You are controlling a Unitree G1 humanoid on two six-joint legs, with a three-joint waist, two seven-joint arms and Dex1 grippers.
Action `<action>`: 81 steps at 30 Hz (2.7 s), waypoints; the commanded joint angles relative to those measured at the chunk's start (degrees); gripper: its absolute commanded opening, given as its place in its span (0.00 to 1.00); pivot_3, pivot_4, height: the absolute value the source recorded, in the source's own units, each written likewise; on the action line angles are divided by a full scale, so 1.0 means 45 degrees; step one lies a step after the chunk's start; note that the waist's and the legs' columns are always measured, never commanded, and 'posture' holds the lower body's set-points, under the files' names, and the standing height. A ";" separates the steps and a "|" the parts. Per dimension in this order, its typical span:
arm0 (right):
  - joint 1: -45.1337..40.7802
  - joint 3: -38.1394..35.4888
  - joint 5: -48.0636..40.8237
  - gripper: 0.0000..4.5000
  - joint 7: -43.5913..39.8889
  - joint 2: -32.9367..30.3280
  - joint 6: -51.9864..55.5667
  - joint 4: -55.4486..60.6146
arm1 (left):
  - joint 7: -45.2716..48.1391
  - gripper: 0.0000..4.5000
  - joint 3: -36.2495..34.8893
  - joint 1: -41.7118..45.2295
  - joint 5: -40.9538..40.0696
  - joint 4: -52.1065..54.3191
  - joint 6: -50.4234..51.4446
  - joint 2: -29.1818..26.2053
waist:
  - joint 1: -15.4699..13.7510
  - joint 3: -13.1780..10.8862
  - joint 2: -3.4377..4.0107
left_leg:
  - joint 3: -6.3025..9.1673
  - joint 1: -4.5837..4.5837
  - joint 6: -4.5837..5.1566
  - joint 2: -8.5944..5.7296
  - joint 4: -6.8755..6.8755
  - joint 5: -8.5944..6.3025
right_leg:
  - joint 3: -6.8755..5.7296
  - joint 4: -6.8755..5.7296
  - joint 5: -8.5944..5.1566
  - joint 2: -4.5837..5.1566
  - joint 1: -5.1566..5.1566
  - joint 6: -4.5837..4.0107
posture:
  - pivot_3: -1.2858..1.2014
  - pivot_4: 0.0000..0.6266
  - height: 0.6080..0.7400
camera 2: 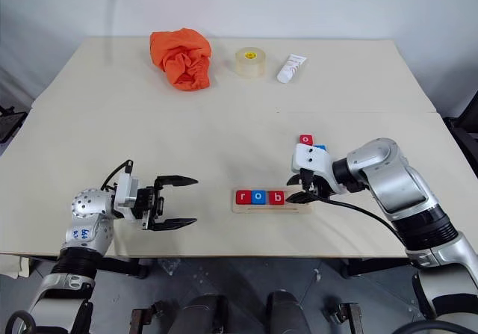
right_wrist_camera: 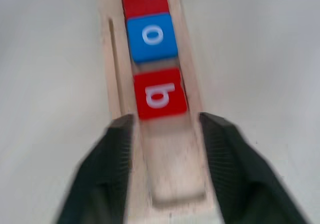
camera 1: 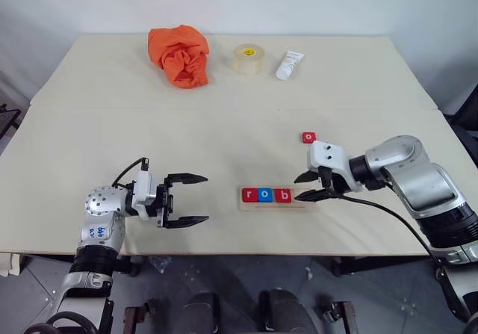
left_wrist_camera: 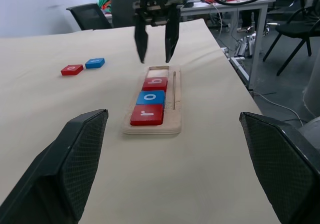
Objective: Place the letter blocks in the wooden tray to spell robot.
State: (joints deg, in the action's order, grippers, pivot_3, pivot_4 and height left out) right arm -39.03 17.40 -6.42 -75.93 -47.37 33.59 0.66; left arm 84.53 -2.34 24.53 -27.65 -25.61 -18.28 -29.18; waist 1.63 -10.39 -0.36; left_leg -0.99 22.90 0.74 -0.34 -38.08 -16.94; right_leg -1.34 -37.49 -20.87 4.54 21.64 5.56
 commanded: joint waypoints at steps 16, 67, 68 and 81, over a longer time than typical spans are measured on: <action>0.0298 0.0261 0.0327 0.00 0.0492 0.0781 -0.0874 -0.0696 | -0.0185 1.00 -0.0430 -0.0249 -0.0092 0.0556 0.0112 -0.0195 | -0.0013 0.0000 0.0000 | 0.0001 0.0001 -0.0001 0.0000 -0.0003 0.0001 | -0.0002 -0.0006 0.0000 0.0000 0.0000 0.0000 | 0.52 0.24 1.00; 0.6025 -0.8899 -0.4227 1.00 0.2977 -0.0865 -0.1656 -0.0573 | -0.0178 1.00 -0.0528 0.0150 0.0008 0.0110 0.0366 0.0247 | -0.0042 0.0000 0.0000 | -0.0020 -0.0028 0.0018 -0.0001 -0.0012 0.0011 | 0.0022 -0.0029 0.0006 -0.0007 -0.0029 0.0011 | 0.52 0.24 1.00; 0.5961 -0.8847 -0.4242 1.00 0.3028 -0.0872 -0.1627 -0.0569 | -0.0193 1.00 -0.0536 0.0143 0.0010 0.0114 0.0366 0.0244 | -0.0047 0.0000 -0.0001 | -0.0019 -0.0029 0.0017 0.0000 -0.0012 0.0012 | 0.0022 -0.0029 0.0006 -0.0006 -0.0030 0.0011 | 0.52 0.24 1.00; 0.3644 -0.7049 -0.3720 1.00 0.5024 0.0214 -0.0605 -0.0728 | -0.0451 1.00 -0.0602 0.0132 0.0070 0.0181 0.0370 0.0275 | 0.0026 0.0000 0.0000 | -0.0026 -0.0040 0.0012 0.0001 -0.0009 0.0016 | 0.0033 -0.0034 0.0005 -0.0006 -0.0030 0.0010 | 0.52 0.24 1.00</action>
State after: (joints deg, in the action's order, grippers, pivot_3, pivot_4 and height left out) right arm -19.90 -16.16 -23.84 -56.36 -47.86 29.94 -3.61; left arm 82.96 -4.02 25.17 -26.87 -26.20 -16.31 -27.69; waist 1.74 -10.39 -0.36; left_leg -1.11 22.70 0.78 -0.34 -38.11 -16.86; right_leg -1.18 -37.65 -20.85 4.51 21.50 5.60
